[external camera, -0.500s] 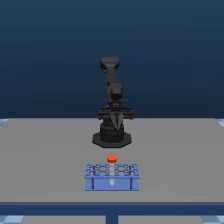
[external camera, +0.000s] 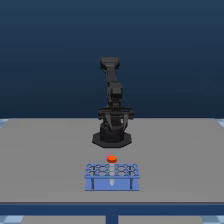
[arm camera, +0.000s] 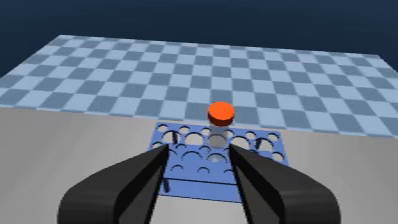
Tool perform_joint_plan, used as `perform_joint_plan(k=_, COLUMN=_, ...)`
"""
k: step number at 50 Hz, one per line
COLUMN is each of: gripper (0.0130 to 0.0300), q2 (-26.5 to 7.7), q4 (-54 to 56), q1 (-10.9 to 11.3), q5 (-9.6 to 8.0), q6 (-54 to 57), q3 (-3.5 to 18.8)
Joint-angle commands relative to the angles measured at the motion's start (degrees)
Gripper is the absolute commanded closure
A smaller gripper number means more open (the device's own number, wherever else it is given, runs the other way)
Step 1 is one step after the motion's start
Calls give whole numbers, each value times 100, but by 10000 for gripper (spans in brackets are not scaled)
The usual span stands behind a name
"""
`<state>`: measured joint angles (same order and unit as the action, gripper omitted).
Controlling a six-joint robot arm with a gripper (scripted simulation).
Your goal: Pick up the centrifuge tube on the rack
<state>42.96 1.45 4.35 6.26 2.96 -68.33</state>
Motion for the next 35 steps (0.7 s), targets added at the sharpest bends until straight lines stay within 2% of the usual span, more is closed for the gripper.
perform_joint_plan(k=1, gripper=130, q2=-21, q4=-19, q1=-5, q5=6, q6=-19, q3=9)
perform_joint_plan(k=10, gripper=130, q2=-140, q4=-120, q1=-30, q5=39, q6=-121, q3=63)
perform_joint_plan(k=20, gripper=130, q2=-458, q4=-333, q1=-94, q5=115, q6=-337, q3=216)
perform_joint_plan(k=23, gripper=130, q2=-685, q4=-438, q1=-135, q5=158, q6=-446, q3=334)
perform_joint_plan(k=25, gripper=130, q2=-685, q4=-438, q1=-135, q5=158, q6=-446, q3=334)
perform_joint_plan(k=28, gripper=130, q2=-957, q4=-517, q1=-180, q5=195, q6=-532, q3=486)
perform_joint_plan(k=30, gripper=130, q2=-957, q4=-517, q1=-180, q5=195, q6=-532, q3=486)
perform_joint_plan(k=33, gripper=130, q2=-1274, q4=-556, q1=-228, q5=216, q6=-583, q3=681)
perform_joint_plan(k=35, gripper=130, q2=-1274, q4=-556, q1=-228, q5=216, q6=-583, q3=681)
